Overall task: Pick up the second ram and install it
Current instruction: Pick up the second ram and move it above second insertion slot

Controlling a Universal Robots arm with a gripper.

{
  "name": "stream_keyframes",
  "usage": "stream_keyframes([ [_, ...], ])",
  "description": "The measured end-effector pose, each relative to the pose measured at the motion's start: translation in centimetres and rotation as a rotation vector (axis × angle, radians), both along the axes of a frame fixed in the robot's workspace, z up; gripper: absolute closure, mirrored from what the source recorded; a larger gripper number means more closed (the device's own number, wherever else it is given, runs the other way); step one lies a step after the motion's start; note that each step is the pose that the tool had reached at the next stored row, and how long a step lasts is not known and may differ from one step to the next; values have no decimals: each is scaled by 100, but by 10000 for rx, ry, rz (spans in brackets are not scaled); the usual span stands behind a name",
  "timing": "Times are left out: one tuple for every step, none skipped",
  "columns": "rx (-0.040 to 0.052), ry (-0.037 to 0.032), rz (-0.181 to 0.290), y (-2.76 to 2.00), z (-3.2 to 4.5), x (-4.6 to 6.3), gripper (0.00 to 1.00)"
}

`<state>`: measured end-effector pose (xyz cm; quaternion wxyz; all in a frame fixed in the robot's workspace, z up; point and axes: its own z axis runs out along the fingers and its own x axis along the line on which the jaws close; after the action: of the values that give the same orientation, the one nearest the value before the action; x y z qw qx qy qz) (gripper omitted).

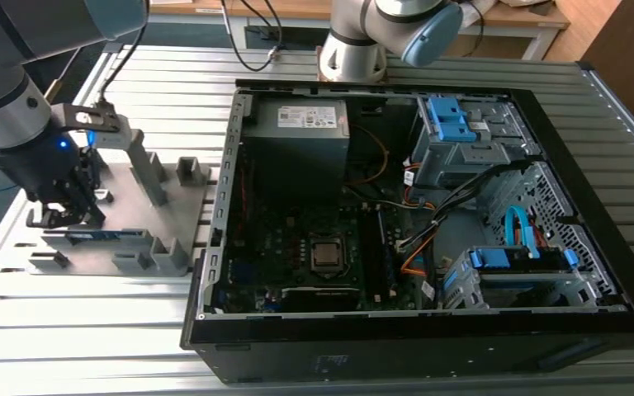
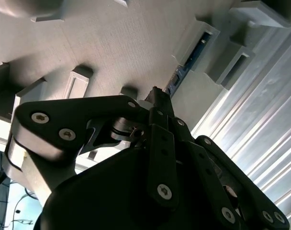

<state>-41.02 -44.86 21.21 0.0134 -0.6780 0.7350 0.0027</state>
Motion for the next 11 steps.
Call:
stream_keyframes([
  [1,0,55,0,0,0,90],
  [0,0,108,0,0,0,90],
  [0,1,162,0,0,0,90],
  [0,0,219,0,0,0,90],
  [0,0,278,0,0,0,90],
  [-1,0,335,0,0,0,90],
  [-2,1,394,0,0,0,90],
  [-2,1,458,0,0,0,90],
  [-3,0,525,0,0,0,90],
  [-3,0,600,0,0,0,90],
  [-4,1,687,0,0,-1,90],
])
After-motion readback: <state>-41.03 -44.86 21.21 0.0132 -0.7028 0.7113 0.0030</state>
